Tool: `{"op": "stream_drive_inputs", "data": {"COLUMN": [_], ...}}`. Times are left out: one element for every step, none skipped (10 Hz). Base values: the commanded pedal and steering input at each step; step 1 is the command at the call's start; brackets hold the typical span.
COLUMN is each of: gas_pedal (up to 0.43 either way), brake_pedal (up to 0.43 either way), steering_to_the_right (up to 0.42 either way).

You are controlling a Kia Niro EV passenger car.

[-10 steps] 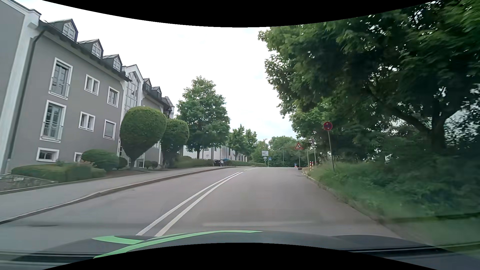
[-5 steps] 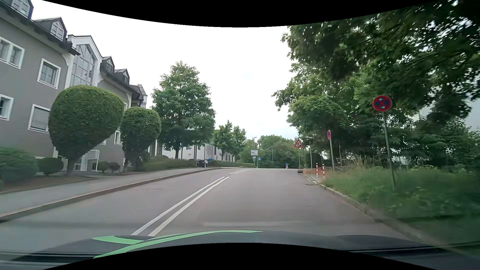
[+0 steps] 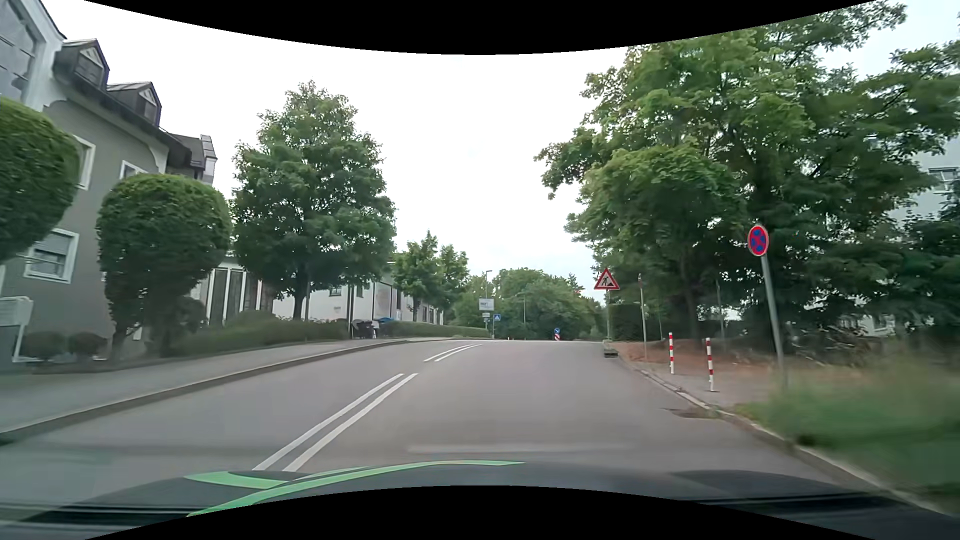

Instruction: Follow the waypoints while adhering to traffic rules and regulations

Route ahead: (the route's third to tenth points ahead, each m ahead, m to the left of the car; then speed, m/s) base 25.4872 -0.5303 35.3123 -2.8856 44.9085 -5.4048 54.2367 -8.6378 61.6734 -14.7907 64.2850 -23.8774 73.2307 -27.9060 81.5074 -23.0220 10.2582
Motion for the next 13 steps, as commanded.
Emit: {"op": "stream_drive_inputs", "data": {"gas_pedal": [0.0, 0.0, 0.0, 0.0, 0.0, 0.0, 0.0, 0.0, 0.0, 0.0, 0.0, 0.0, 0.0], "brake_pedal": [0.0, 0.006, 0.006, 0.018, 0.03, 0.037, 0.055, 0.061, 0.067, 0.079, 0.079, 0.085, 0.091], "steering_to_the_right": [0.046, 0.046, 0.046, 0.046, 0.046, 0.046, 0.045, 0.045, 0.045, 0.045, 0.045, 0.045, 0.046]}}
